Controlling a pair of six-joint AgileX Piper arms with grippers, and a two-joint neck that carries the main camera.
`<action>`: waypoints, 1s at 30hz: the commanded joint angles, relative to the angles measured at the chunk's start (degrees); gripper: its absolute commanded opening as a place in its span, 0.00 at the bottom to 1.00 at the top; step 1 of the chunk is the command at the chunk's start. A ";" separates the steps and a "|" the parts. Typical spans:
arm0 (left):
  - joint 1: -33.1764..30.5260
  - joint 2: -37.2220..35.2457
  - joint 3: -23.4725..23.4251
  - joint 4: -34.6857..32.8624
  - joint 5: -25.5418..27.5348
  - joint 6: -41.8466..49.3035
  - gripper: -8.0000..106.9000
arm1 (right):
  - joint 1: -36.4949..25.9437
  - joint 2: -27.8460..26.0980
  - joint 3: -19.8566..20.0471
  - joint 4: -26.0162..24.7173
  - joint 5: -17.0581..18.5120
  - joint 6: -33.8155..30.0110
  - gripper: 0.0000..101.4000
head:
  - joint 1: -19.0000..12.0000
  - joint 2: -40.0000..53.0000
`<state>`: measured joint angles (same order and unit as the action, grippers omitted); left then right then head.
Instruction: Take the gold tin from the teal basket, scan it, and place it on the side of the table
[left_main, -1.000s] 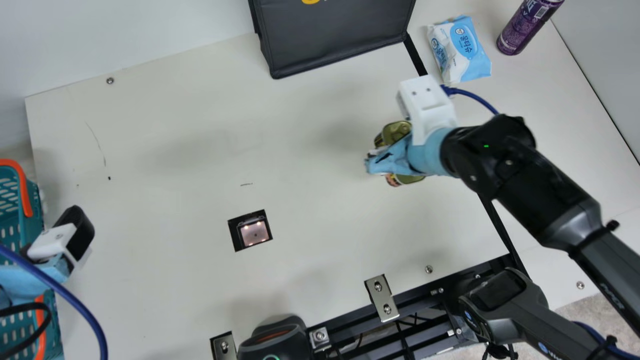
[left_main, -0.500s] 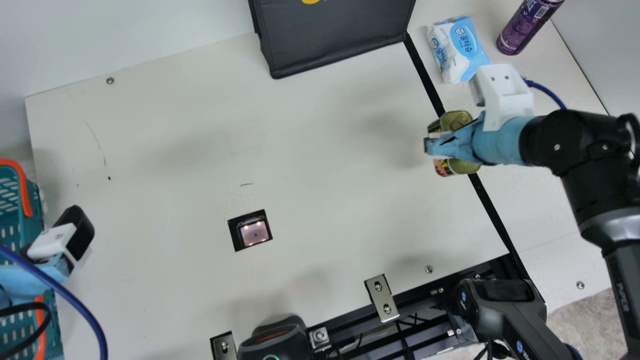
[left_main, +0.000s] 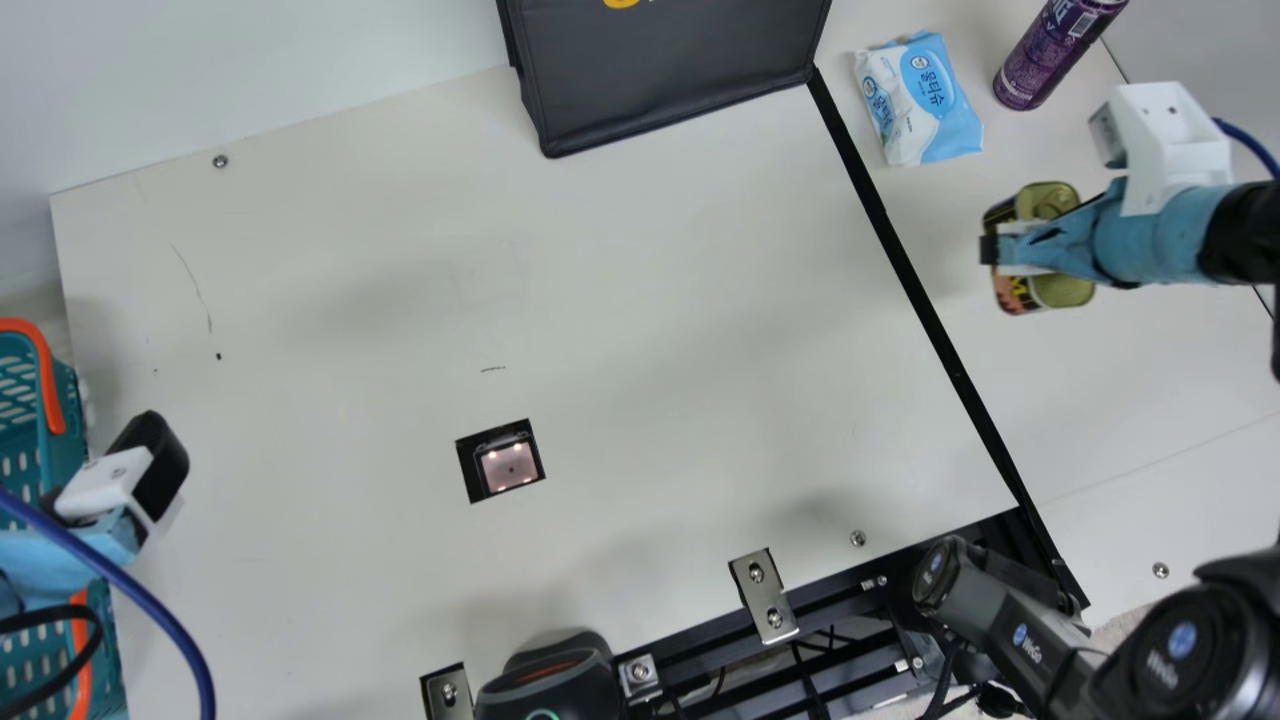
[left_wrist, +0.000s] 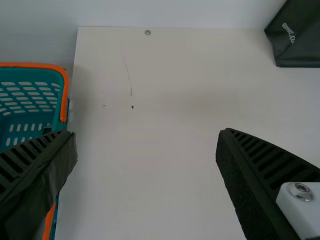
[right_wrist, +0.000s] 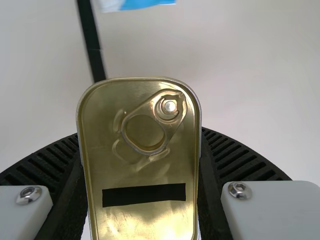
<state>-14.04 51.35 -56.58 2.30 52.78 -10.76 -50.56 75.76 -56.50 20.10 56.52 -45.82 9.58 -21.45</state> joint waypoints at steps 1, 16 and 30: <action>0.00 0.00 0.00 0.00 0.00 0.00 0.85 | -2.69 2.03 -1.33 -0.06 -0.03 -5.48 0.00 | -1.66 -0.13; 0.00 0.00 0.00 0.00 0.00 0.00 0.85 | -5.17 13.74 -10.71 -3.66 -3.25 -15.26 0.00 | -1.66 -0.13; 0.00 0.00 0.00 0.00 0.00 0.00 0.85 | -3.99 23.57 -18.66 -6.00 -5.20 -17.05 0.00 | -1.66 -0.13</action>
<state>-14.04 51.35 -56.58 2.30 52.78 -10.76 -54.53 98.71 -74.89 14.16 51.39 -62.82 9.58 -21.45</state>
